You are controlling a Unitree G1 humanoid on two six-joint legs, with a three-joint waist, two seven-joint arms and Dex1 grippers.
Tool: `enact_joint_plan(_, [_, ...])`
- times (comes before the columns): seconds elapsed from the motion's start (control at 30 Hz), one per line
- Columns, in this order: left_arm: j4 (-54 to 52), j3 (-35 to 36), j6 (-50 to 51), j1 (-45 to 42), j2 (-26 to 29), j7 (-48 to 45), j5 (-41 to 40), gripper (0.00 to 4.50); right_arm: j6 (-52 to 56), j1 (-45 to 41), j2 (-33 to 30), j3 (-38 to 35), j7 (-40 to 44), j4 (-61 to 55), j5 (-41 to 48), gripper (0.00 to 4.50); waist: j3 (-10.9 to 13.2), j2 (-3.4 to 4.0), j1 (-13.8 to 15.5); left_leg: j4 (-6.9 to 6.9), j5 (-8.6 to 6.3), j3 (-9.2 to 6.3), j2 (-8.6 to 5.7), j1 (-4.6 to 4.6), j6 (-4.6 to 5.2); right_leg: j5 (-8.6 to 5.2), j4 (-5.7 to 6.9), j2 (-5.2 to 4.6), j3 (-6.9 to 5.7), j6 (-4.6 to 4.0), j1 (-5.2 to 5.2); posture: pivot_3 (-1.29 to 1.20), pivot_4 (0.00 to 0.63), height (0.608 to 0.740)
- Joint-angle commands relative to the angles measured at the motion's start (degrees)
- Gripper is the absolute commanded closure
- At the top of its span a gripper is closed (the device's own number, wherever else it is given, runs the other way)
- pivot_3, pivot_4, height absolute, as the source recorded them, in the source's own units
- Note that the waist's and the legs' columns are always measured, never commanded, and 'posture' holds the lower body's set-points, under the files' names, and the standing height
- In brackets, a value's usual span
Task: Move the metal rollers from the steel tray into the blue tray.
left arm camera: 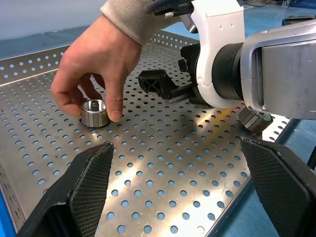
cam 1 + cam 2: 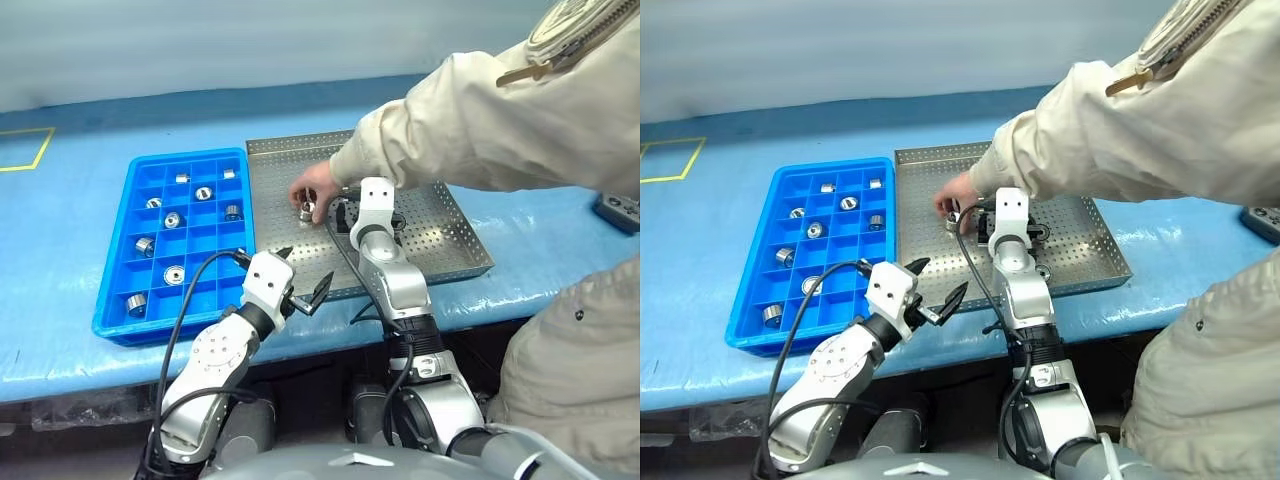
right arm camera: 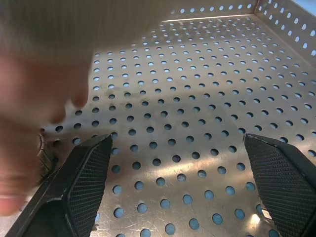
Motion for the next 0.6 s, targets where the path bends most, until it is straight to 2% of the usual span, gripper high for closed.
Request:
enact_joint_plan(0.03, [-1.23, -0.39, 0.00, -0.58, -0.08, -0.04, -0.22, 0.02, -0.14, -0.38, 0.70, 0.53, 0.08, -2.42, 0.19, 0.00, 0.00, 0.00, 0.02, 0.00, 0.00, 0.00, 0.00, 0.00, 0.00, 0.00, 0.00, 0.00, 0.00, 0.00, 0.00, 0.04, 0.150, 0.740])
enact_joint_plan(0.23, [-1.09, -0.48, -0.03, -0.75, -0.13, 0.12, -0.09, 0.02, -1.11, -1.68, 0.34, 1.14, 1.38, -1.46, 0.19, 0.00, 0.00, 0.00, 0.03, 0.00, 0.00, 0.00, 0.00, 0.00, 0.00, 0.00, 0.00, 0.00, 0.00, 0.00, 0.00, 0.04, 0.150, 0.740])
enact_joint_plan(0.6, [-1.32, -0.89, -0.26, -0.49, 0.12, 0.22, 0.15, 0.02, -4.06, -8.64, -1.04, 4.41, 10.73, 3.80, 1.44, 0.00, 0.01, 0.02, 0.09, -0.01, 0.00, 0.00, 0.00, 0.00, 0.00, 0.00, -0.01, 0.00, 0.00, 0.00, 0.00, 0.06, 0.150, 0.740])
